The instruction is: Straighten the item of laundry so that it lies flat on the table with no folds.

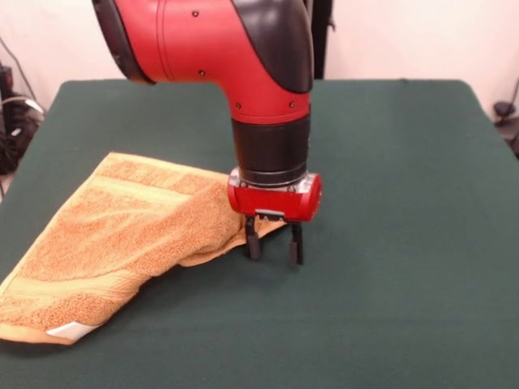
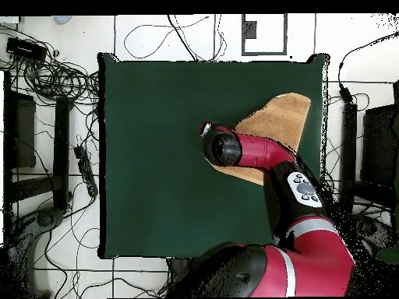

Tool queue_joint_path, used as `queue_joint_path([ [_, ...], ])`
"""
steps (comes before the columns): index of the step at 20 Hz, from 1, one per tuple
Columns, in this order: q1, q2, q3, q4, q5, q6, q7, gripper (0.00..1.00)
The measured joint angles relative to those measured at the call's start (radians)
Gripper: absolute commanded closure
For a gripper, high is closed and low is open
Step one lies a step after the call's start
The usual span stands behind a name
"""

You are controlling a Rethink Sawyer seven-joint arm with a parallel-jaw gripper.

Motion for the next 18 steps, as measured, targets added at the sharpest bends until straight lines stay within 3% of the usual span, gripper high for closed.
queue_joint_path([
  [18, 0.025, -0.005, -0.032, 0.021, 0.007, -0.053, 0.0, 0.0],
])
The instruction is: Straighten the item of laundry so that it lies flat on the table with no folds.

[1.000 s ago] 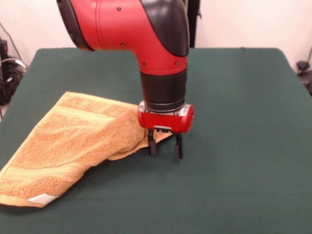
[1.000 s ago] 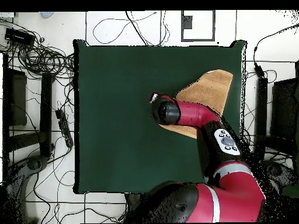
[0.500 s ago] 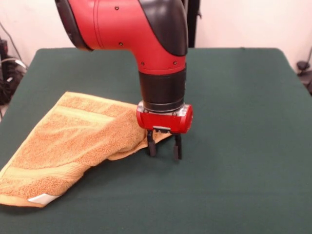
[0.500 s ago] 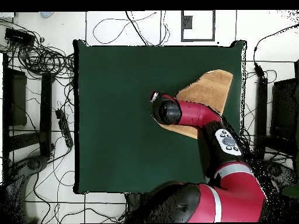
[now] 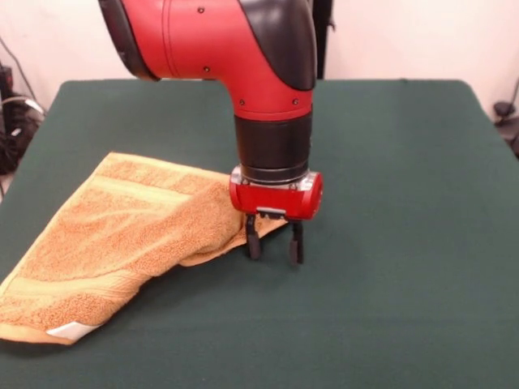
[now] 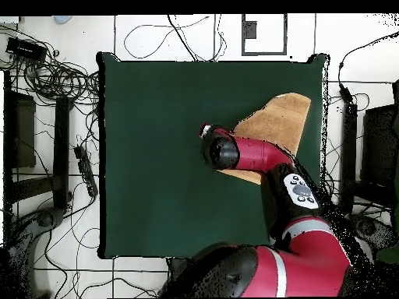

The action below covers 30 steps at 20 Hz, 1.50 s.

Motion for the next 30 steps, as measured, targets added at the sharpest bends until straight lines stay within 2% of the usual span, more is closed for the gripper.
queue_joint_path([
  [4, 0.051, -0.015, -0.063, 0.011, 0.011, -0.006, 0.0, 0.0],
  [6, 0.113, -0.048, -0.133, 0.024, 0.018, -0.006, 0.0, 0.0],
  [12, 0.185, -0.122, -0.209, 0.047, 0.042, 0.006, 0.0, 0.0],
  [18, 0.189, -0.177, -0.242, 0.052, 0.078, 0.019, 0.0, 0.0],
  [30, 0.136, -0.184, -0.243, 0.063, 0.11, 0.019, 0.0, 0.0],
])
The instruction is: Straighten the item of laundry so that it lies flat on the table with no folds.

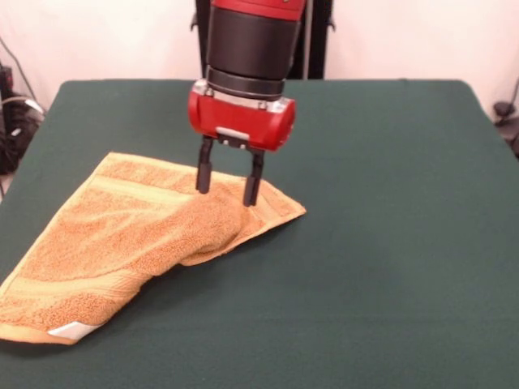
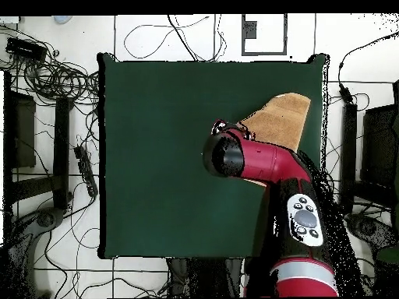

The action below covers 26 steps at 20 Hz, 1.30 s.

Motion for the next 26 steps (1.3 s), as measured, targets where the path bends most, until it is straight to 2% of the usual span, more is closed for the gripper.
queue_joint_path([
  [6, -0.041, 0.027, 0.002, 0.01, 0.002, -0.001, 0.0, 0.0],
  [16, -0.043, 0.049, 0.004, 0.052, 0.017, -0.028, 0.0, 0.0],
  [26, 0.029, 0.049, 0.004, 0.089, 0.094, -0.06, 0.008, 0.0],
])
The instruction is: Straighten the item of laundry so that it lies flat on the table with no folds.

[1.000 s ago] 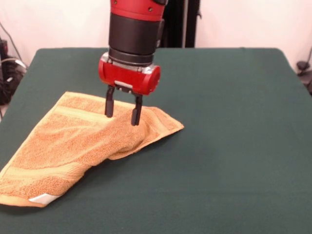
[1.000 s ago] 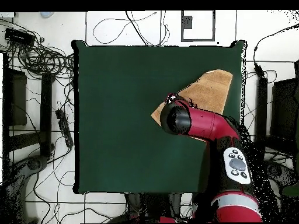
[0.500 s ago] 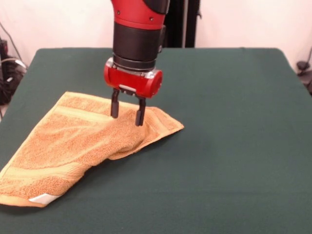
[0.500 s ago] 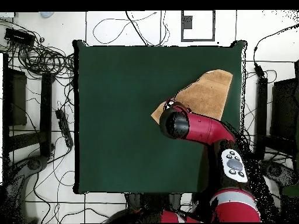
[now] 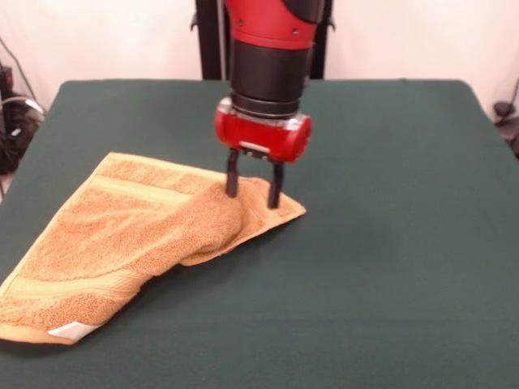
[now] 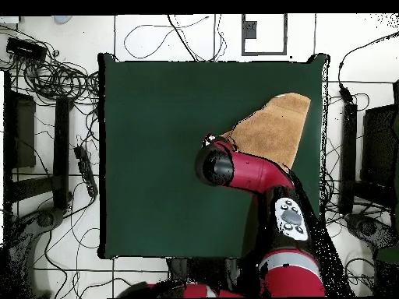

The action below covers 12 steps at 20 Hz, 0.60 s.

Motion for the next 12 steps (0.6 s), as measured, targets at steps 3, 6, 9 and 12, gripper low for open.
queue_joint_path([
  [3, 0.032, 0.0, 0.0, 0.009, 0.031, -0.013, 0.005, 0.0],
  [6, 0.046, 0.0, 0.001, 0.015, 0.047, -0.026, 0.005, 0.0],
  [9, 0.047, 0.001, 0.0, 0.016, 0.06, -0.045, 0.005, 0.0],
  [12, 0.041, 0.005, 0.0, 0.017, 0.066, -0.058, 0.005, 0.0],
])
